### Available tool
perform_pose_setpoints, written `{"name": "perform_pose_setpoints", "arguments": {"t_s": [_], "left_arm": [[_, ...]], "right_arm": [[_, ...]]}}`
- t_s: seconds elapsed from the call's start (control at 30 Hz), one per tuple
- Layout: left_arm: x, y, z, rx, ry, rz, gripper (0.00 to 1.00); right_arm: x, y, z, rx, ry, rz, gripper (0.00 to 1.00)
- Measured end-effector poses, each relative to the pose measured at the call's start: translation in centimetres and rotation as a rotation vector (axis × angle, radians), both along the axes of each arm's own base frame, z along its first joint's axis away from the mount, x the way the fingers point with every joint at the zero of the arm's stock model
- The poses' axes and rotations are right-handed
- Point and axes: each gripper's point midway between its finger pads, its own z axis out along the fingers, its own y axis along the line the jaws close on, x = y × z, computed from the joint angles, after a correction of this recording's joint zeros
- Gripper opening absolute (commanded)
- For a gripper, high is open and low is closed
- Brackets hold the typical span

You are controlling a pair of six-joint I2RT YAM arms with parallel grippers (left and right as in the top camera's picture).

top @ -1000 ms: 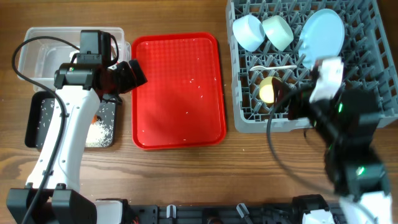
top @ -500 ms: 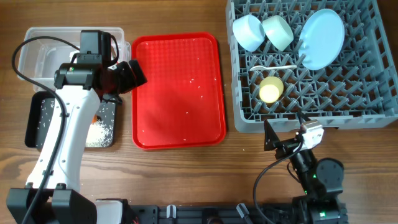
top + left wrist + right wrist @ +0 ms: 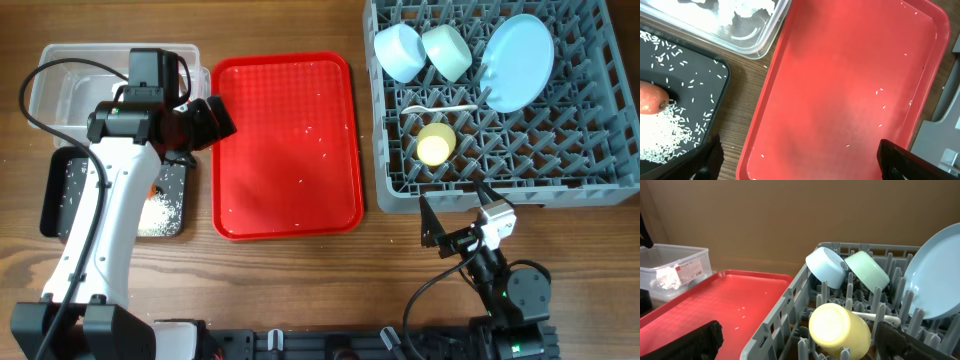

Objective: Sort waste into correct bins and load items into the dishwasher rack

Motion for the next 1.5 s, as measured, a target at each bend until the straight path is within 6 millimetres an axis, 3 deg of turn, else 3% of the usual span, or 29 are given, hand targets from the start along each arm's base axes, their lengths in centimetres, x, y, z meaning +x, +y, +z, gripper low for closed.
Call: {"name": "perform_pose_setpoints", "arguments": {"t_s": [0.23, 0.3, 0.4, 0.53, 0.6, 0.73, 0.77, 0.8, 0.9, 1.03, 1.23, 1.4, 1.47, 1.5], "left_arm": [[0.0, 0.0, 0.1, 0.0, -0.003, 0.0, 1.0], [-0.3, 0.0, 1.1, -0.001, -0.031, 0.0, 1.0], [-1.8, 0.1, 5.2, -0.005, -0.145, -0.002, 1.0], [-2.3, 0.3, 14.7, 0.028, -0.594, -0.043, 1.0], [-3.8, 0.4, 16.4, 0.043, -0.775, -0.056, 1.0], [-7.2, 0.6, 13.7, 0.056, -0.968, -0.059, 1.0], [-8.2, 0.6, 11.6, 0.057, -0.986, -0.061, 1.0], [-8.7, 0.6, 10.7, 0.057, -1.005, -0.061, 1.0], [-9.9, 0.8, 8.6, 0.06, -1.145, -0.053, 1.0], [-10.6, 0.8, 5.3, 0.06, -1.188, -0.051, 1.0], [-10.9, 0.8, 3.4, 0.06, -1.23, -0.048, 1.0], [-10.9, 0.8, 3.4, 0.06, -1.259, -0.047, 1.0], [-10.9, 0.8, 2.7, 0.059, -1.23, -0.048, 1.0], [-10.8, 0.8, 1.2, 0.053, -1.17, -0.047, 1.0]], "right_arm": [[0.0, 0.0, 0.0, 0.0, 0.0, 0.0, 1.0], [0.0, 0.0, 0.0, 0.0, 0.0, 0.0, 1.0], [0.0, 0.0, 0.0, 0.0, 0.0, 0.0, 1.0], [0.0, 0.0, 0.0, 0.0, 0.0, 0.0, 1.0], [0.0, 0.0, 0.0, 0.0, 0.0, 0.0, 1.0], [0.0, 0.0, 0.0, 0.0, 0.0, 0.003, 1.0], [0.0, 0.0, 0.0, 0.0, 0.0, 0.003, 1.0], [0.0, 0.1, 0.0, 0.0, 0.002, 0.003, 1.0], [0.0, 0.0, 0.0, 0.0, 0.001, 0.003, 1.0], [0.0, 0.0, 0.0, 0.0, 0.001, 0.003, 1.0], [0.0, 0.1, 0.0, 0.0, 0.001, 0.003, 1.0], [0.0, 0.0, 0.0, 0.0, 0.001, 0.003, 1.0], [0.0, 0.0, 0.0, 0.0, 0.001, 0.003, 1.0], [0.0, 0.0, 0.0, 0.0, 0.001, 0.003, 1.0]]}}
